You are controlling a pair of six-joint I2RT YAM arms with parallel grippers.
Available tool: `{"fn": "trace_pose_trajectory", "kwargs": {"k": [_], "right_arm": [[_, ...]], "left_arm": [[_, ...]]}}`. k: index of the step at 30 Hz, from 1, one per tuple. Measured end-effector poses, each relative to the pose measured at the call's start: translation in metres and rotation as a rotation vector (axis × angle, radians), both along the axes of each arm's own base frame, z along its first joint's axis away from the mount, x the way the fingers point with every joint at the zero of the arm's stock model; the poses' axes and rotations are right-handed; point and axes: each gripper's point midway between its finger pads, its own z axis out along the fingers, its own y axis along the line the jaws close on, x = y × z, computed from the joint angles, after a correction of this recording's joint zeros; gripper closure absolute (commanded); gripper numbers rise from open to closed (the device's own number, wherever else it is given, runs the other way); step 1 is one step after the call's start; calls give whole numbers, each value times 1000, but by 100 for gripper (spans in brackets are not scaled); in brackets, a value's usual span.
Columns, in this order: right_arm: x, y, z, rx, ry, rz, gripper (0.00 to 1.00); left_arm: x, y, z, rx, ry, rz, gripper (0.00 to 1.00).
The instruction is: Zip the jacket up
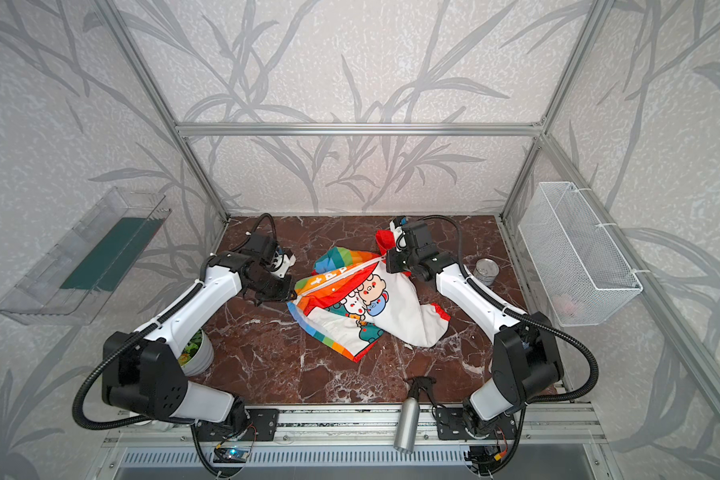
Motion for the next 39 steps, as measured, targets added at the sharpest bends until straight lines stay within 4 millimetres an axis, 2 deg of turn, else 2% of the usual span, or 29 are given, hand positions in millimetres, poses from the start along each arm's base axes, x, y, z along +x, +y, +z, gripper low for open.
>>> {"fn": "trace_pose_trajectory", "kwargs": {"k": [4, 8, 13, 16, 19, 22, 24, 26, 27, 28, 29, 30, 31, 32, 33, 34, 37, 39], "right_arm": [[6, -8, 4, -5, -23, -46, 100], [11, -16, 7, 1, -31, -73, 100], [11, -17, 7, -1, -32, -72, 100], [11, -16, 8, 1, -33, -70, 100], [14, -18, 20, 0, -46, -69, 100], [21, -17, 51, 6, -99, -64, 100], [26, -16, 76, 17, -150, -61, 100], [23, -18, 95, 30, -191, -60, 100], [19, -19, 99, 33, -196, -60, 100], [14, -21, 104, 36, -204, -60, 89], [9, -23, 105, 38, -209, -61, 63], [4, -26, 105, 41, -209, -64, 48], [-3, -29, 103, 39, -205, -65, 39], [-8, -31, 100, 37, -199, -66, 20], [-14, -34, 95, 34, -189, -66, 7], [-20, -37, 89, 30, -177, -71, 0], [-36, -47, 63, 6, -124, -93, 1], [-45, -54, 51, -11, -96, -108, 1]], "left_arm": [[14, 1, 8, 21, -28, -9, 100], [13, 2, 6, 30, -21, -15, 100], [13, 0, 6, 22, -20, -21, 100], [15, -6, 15, -10, -19, -31, 100], [32, -16, 45, -55, -71, -44, 100], [57, -26, 92, -103, -192, -61, 100], [67, -31, 122, -129, -272, -73, 100], [72, -34, 145, -148, -329, -87, 100], [73, -34, 150, -149, -344, -93, 100], [73, -34, 151, -147, -348, -97, 86], [72, -33, 149, -142, -344, -102, 67], [71, -32, 143, -132, -335, -109, 54], [69, -31, 134, -120, -313, -112, 40], [66, -28, 123, -100, -288, -111, 33], [62, -24, 107, -75, -252, -107, 32], [58, -18, 91, -42, -215, -97, 31], [43, 5, 45, 77, -118, -59, 27], [35, 20, 29, 144, -86, -40, 23]]}}
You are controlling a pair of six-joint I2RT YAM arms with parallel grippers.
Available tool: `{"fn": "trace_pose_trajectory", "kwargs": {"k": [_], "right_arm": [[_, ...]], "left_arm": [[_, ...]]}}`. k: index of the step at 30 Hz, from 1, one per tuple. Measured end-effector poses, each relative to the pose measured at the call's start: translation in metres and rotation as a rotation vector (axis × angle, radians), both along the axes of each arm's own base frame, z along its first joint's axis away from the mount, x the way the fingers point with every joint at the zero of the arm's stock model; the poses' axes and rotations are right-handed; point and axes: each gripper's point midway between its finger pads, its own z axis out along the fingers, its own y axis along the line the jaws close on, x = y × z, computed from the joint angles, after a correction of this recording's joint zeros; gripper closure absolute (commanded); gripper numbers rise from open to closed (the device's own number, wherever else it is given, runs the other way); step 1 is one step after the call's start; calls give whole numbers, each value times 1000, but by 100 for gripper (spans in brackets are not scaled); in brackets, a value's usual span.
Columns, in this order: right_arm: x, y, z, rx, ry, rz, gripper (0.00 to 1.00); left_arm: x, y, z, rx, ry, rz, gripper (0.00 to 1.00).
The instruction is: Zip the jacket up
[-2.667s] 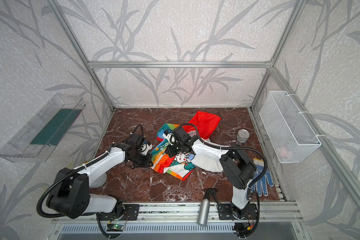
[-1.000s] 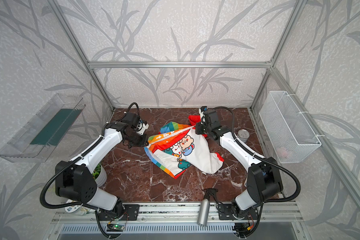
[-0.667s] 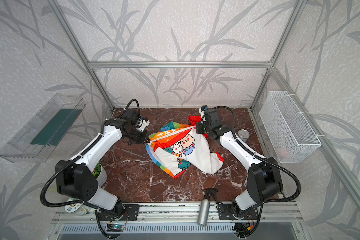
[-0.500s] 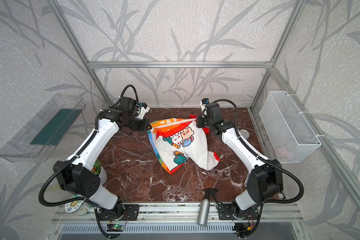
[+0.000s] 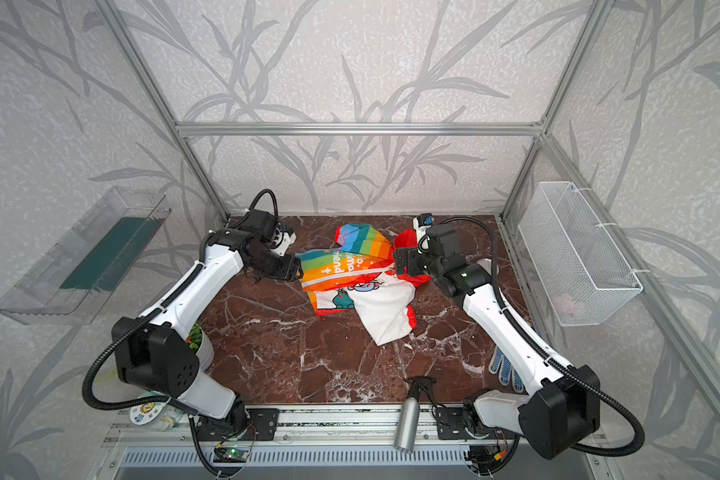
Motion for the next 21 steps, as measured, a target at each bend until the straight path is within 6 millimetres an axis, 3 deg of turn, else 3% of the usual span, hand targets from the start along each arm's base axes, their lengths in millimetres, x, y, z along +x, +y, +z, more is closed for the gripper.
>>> {"fn": "trace_pose_trajectory", "kwargs": {"k": [3, 9, 13, 18, 21], "right_arm": [[-9, -10, -2, -12, -2, -32, 1], [-21, -42, 1, -62, -100, -141, 1], [-26, -73, -27, -159, -163, -255, 1], [-44, -104, -80, -295, -250, -307, 1], [-45, -121, -93, -350, -259, -349, 1]], "left_arm": [[1, 16, 0, 58, -19, 32, 1], [13, 41, 20, 96, -217, 176, 0], [9, 62, 21, 104, -441, 278, 0], [12, 82, 13, 129, -766, 340, 0], [13, 97, 1, 198, -815, 373, 0]]}}
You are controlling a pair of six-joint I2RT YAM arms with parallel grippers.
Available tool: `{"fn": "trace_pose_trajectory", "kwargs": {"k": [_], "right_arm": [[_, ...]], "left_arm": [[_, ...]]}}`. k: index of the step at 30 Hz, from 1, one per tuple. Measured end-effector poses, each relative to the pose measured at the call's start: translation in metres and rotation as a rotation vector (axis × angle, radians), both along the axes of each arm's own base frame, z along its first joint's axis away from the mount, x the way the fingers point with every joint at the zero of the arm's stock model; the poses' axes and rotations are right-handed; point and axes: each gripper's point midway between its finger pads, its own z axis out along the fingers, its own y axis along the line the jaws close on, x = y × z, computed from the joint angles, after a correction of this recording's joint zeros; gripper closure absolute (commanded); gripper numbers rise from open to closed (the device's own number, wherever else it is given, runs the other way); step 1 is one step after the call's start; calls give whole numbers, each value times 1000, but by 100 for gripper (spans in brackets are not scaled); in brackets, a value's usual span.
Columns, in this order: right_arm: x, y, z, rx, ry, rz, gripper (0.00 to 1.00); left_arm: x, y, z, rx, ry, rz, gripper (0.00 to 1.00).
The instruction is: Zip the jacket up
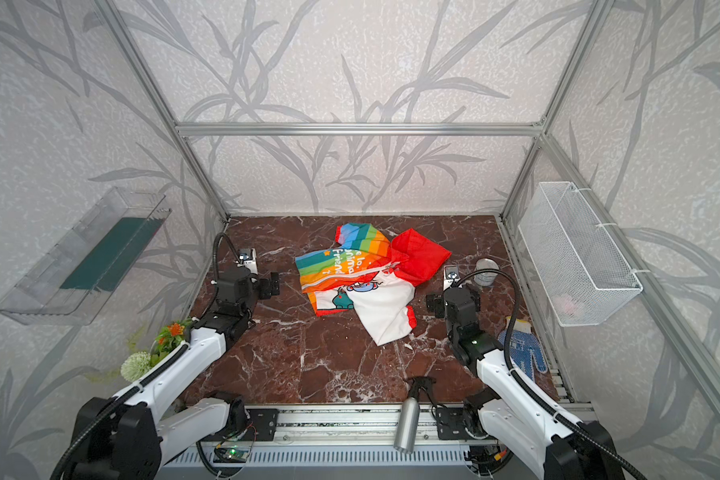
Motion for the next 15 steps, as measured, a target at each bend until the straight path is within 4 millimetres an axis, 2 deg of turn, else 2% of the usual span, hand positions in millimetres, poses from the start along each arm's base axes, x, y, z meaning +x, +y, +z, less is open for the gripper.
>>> {"fn": "trace_pose_trajectory", "kwargs": {"k": [4, 7, 11, 15], "right_arm": [[8, -18, -3, -7, -61, -56, 1], [17, -26, -24, -30, -45, -72, 1], [30, -23, -57, -61, 15, -57, 1], [43, -15, -72, -72, 11, -14, 1]], "left_arm": [[6, 20, 19, 31, -116, 88, 0], [8, 33, 22, 43, -157, 125, 0], [3, 42, 6, 37, -160, 152, 0], [5, 39, -17, -1, -142, 127, 1]]}}
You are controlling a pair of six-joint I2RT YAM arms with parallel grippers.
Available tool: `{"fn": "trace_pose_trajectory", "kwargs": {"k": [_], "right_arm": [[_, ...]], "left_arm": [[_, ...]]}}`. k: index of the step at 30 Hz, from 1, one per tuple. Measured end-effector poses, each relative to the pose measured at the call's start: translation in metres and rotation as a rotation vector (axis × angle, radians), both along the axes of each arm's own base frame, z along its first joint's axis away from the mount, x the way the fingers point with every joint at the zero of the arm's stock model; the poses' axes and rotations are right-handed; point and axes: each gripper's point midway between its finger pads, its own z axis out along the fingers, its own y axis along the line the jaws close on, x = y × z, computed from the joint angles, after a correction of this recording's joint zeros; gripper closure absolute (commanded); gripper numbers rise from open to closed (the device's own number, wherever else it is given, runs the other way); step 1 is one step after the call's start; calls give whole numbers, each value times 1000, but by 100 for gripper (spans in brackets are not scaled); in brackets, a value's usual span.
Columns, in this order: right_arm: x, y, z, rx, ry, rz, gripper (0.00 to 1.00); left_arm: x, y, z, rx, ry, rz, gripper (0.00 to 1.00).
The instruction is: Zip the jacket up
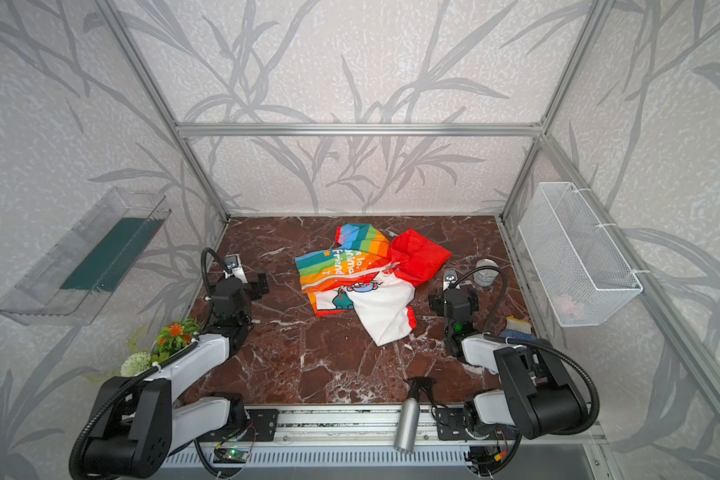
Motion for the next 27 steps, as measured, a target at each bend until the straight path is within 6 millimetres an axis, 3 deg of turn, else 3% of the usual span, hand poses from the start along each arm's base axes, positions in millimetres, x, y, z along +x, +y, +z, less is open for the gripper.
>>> {"fn": "trace_pose_trajectory", "kwargs": {"k": [3, 10, 14, 20, 27], "right_arm": [[8, 6, -4, -1, -18, 28, 1], [13, 16, -11, 8, -77, 95, 1], [16, 18, -7, 18, -72, 111, 1], [37, 11, 8, 66, -76, 111, 1], [33, 13, -3, 80, -29, 129, 1]], "left_arm": [[6, -5, -14, -12, 27, -33, 1], [7, -11, -22, -16, 20, -84, 1], [7, -15, -49, -34, 61, -130, 1], [14, -20, -82, -48, 123, -165, 1], [21, -11, -78, -45, 97, -119, 1]]}}
